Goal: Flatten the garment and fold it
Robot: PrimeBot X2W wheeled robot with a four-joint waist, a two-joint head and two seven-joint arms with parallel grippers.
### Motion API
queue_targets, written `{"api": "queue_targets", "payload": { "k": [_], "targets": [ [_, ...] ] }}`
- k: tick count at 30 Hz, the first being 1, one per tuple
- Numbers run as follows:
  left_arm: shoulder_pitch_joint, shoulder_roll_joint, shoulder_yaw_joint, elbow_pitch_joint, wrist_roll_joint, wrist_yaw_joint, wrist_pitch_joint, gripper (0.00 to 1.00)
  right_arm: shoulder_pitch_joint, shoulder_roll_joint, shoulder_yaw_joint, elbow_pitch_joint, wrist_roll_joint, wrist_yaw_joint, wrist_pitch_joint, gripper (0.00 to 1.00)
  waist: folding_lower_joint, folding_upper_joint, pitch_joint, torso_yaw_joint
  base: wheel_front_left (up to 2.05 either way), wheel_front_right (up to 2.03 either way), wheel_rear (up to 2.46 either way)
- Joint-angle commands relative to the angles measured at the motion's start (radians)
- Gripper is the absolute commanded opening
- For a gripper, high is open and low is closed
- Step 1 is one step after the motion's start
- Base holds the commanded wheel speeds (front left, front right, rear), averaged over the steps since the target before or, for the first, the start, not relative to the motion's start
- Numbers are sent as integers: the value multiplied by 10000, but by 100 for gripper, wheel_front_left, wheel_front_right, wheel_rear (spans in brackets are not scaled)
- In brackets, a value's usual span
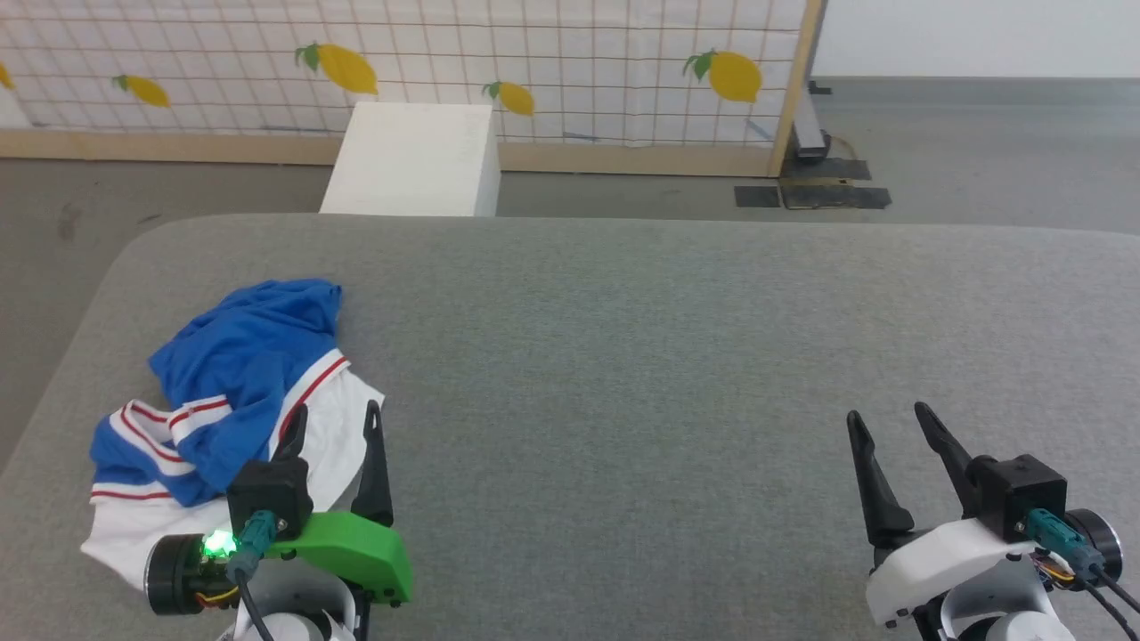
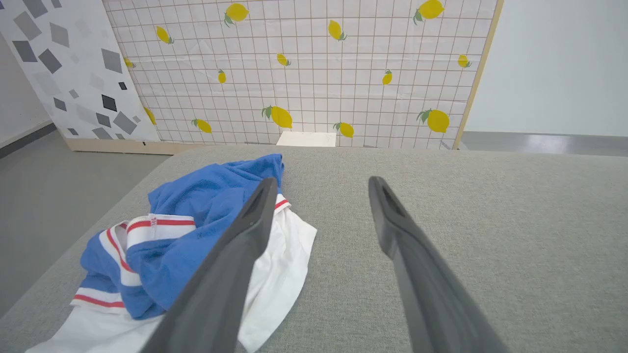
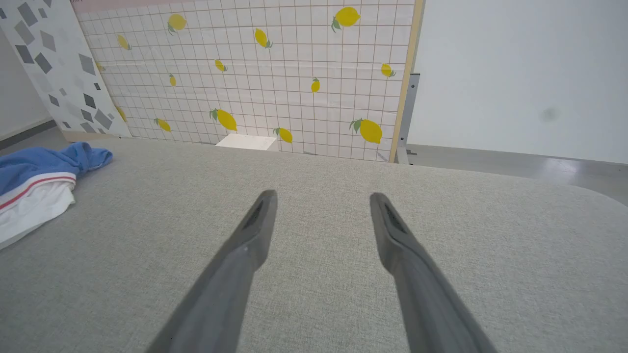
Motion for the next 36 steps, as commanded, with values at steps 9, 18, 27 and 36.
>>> {"api": "queue_targets", "payload": {
  "k": [9,18,27,36],
  "targets": [
    [127,-16,-79,25,-340,214,-260,100,24,3,-11,176,155,-4,-254,100,0,0,69,728,0,0,0],
    [259,-20,-95,113,-479,366,-487,100,94,4,-5,263,241,-5,-393,100,0,0,68,1513,0,0,0],
    [401,-24,-81,141,-615,491,-674,100,144,4,33,283,334,-6,-463,100,0,0,72,2025,0,0,0],
    [523,-27,-117,194,-697,635,-856,100,218,5,9,287,393,-7,-512,100,0,0,97,2493,0,0,0]
  ]
}}
